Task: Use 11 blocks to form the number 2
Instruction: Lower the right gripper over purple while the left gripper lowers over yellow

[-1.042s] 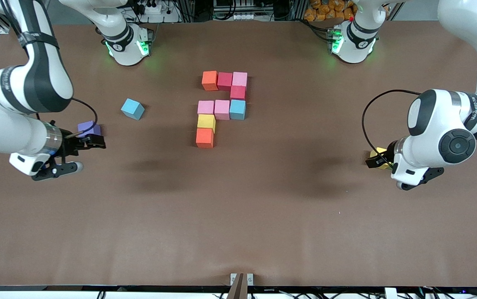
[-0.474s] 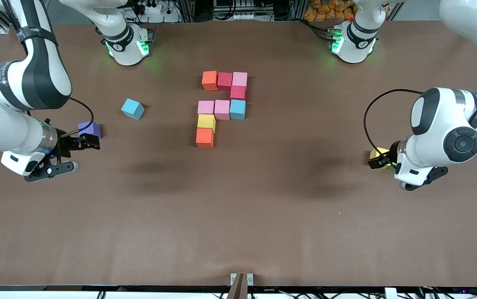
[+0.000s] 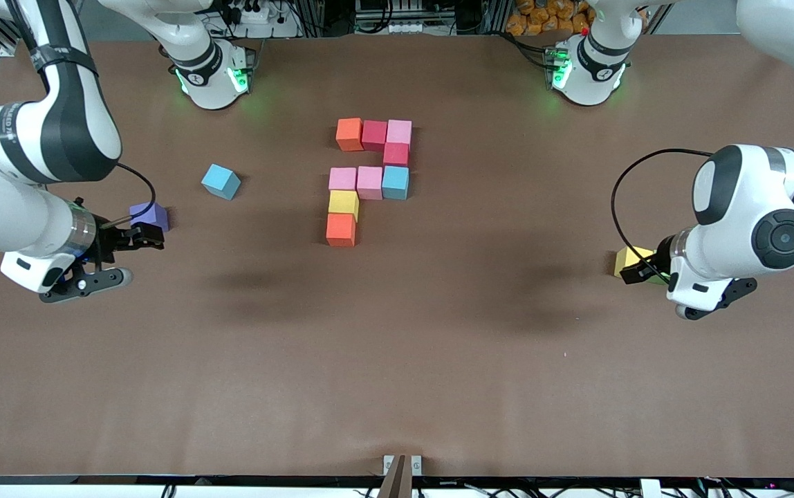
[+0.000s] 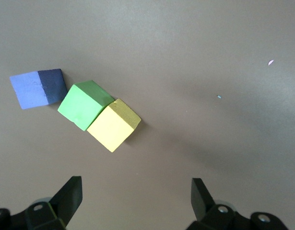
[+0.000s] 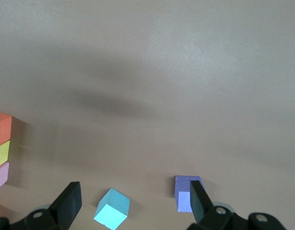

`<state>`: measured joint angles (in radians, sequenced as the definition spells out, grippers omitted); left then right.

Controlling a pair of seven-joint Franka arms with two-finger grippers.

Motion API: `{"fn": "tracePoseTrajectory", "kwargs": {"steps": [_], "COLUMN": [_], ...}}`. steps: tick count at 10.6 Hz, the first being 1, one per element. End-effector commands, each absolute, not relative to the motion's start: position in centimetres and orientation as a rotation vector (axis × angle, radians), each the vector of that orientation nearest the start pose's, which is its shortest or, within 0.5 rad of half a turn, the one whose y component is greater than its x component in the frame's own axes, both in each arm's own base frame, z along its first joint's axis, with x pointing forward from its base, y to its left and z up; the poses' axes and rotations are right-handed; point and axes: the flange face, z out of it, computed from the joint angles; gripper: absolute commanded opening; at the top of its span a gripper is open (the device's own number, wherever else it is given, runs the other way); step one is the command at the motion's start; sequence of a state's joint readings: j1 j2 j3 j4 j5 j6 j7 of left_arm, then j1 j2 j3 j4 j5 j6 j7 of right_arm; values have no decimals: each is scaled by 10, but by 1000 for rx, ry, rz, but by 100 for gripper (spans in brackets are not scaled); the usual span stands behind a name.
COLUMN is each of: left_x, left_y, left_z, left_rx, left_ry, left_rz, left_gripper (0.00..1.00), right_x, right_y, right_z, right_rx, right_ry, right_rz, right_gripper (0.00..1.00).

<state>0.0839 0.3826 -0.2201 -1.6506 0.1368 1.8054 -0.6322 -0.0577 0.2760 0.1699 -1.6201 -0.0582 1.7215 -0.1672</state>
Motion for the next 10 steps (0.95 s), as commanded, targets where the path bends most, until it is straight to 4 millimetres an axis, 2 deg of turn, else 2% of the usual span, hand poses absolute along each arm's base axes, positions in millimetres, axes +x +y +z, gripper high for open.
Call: {"fn": "tracePoseTrajectory", "kwargs": {"steps": [1,4,5,10], "left_x": [632,635,639,635], "left_y": [-58,-53,-43,-41], "left_z": [390,389,388,378], "left_rx": [-2899,-2886,-2865,-2689], "left_ry": [-674,-728,-811,-1165], "left_rz": [247,243,237,270], "left_gripper": [100,100,100,100], "right_x": [619,617,617,616], "right_y": [56,57,57,59], "right_z": [461,460,460,464], "right_rx": [-3119,-3116,-3116,-3112], "right_ry": [-479,-480,-480,-477], "right_rz": [270,289,289,289], "right_gripper": [100,100,100,100]}}
